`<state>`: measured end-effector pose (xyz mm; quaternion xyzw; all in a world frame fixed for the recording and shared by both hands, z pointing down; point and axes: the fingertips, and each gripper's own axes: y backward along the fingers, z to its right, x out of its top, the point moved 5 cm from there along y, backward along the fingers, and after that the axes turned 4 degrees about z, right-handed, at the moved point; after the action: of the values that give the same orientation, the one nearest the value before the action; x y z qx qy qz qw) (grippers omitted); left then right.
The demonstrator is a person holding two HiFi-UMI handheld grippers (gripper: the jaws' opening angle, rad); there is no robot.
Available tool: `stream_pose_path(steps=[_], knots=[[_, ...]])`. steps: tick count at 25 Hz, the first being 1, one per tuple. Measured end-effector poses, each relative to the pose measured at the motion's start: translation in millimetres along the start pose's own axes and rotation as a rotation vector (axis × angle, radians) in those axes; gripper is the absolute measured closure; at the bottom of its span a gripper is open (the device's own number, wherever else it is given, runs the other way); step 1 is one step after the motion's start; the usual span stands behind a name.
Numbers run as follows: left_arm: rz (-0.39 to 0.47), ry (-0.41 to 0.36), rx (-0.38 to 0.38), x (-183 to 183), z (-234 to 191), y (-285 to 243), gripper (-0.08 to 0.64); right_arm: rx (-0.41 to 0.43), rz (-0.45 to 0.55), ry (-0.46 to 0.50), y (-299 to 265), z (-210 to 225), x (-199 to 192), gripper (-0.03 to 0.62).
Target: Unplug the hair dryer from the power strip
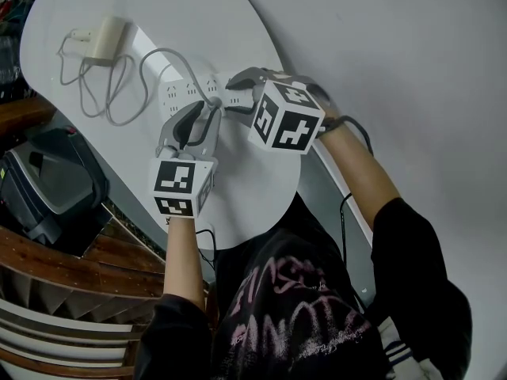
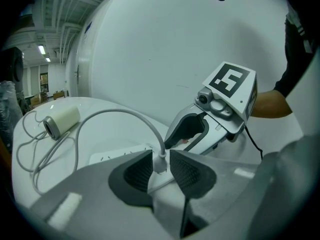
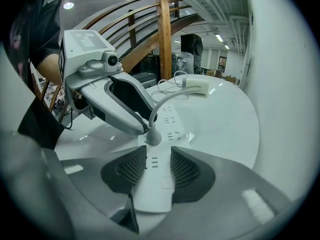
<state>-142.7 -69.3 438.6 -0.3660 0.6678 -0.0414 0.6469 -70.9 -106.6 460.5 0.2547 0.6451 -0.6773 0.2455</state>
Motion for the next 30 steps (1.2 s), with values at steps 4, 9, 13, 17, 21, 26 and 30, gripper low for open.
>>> stream_pose_path(steps=[4, 9, 13, 17, 21, 26, 30], knots=[[-0.040, -0.027, -0.012, -2, 2, -9, 0.459, 0.004, -0.002, -0.005, 0, -1, -1, 0.425], [-0.074, -0.048, 0.003, -1, 0, -15, 0.471, 0.004, -0.005, -0.011, 0, 0, 0, 0.425], [-0.091, -0.079, 0.011, 1, 1, -15, 0.476, 0.009, -0.011, -0.020, 0, 1, 0, 0.425], [-0.090, -0.066, 0.026, 2, 1, -14, 0.486, 0.012, -0.015, -0.023, -1, 1, 1, 0.426], [-0.078, -0.004, 0.036, 3, -1, -14, 0.491, 0.006, -0.013, -0.028, 0, 0, 0, 0.426], [-0.089, -0.071, 0.046, 5, 2, -13, 0.495, 0.005, -0.012, -0.035, 0, 0, 1, 0.426], [-0.075, -0.026, 0.046, 5, 1, -11, 0.499, 0.005, -0.014, -0.037, 0, 0, 2, 0.428]])
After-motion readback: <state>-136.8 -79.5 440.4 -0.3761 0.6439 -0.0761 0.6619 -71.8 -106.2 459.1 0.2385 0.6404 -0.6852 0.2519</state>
